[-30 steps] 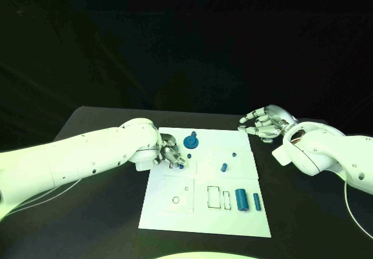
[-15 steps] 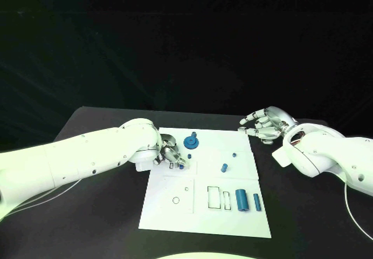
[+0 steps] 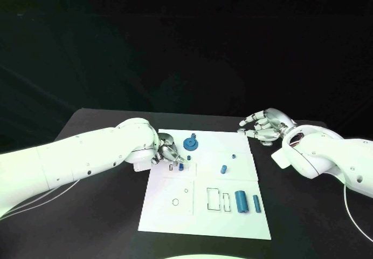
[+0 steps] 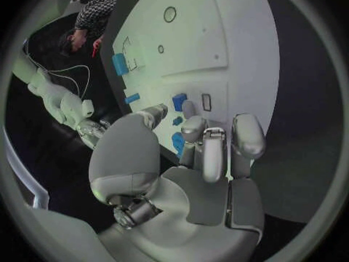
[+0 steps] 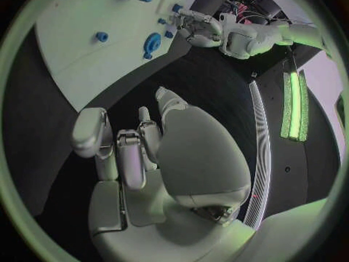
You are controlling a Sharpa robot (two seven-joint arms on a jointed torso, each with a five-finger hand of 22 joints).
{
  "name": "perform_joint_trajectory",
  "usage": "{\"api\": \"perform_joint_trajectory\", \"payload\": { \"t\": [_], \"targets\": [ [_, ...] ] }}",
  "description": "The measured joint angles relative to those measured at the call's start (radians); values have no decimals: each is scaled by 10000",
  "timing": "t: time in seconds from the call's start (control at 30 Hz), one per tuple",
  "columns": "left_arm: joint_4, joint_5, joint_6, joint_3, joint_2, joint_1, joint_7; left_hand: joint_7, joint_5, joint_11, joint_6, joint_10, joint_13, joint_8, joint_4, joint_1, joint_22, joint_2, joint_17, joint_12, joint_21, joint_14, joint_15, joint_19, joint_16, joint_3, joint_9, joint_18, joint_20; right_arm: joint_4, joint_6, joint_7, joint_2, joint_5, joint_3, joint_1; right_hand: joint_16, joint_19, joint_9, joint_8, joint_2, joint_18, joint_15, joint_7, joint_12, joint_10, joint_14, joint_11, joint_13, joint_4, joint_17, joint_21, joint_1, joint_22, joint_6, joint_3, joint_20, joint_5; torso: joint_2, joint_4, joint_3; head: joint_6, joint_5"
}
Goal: Assemble the parts on the task board
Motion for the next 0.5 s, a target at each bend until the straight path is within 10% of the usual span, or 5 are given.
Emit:
{"api": "perform_joint_trajectory", "payload": {
  "t": [0.2,0.5],
  "targets": [
    [3,188,-178,304,-72,63,25,200,0,143,-408,-325,-353,-428,6,237,-229,124,0,-249,-147,7,7,-92,-66,-332,-140,0,92,-42,-1,0,10,4,0,-10,0,0,0,0,0,0,0,0,0,0,0,0,0,0,0,0,0,-1,0,0,0,0,-11,9,5,93,4],
    [-532,327,-354,492,-87,628,94,422,0,288,-713,-391,-476,-1111,2,427,-252,215,0,-250,-147,2,185,-161,-66,-742,-462,1,160,-80,0,3,11,13,0,-31,0,0,7,0,0,0,0,0,0,0,0,0,0,0,-1,0,0,-1,0,0,0,0,4,0,12,167,105]
  ]
}}
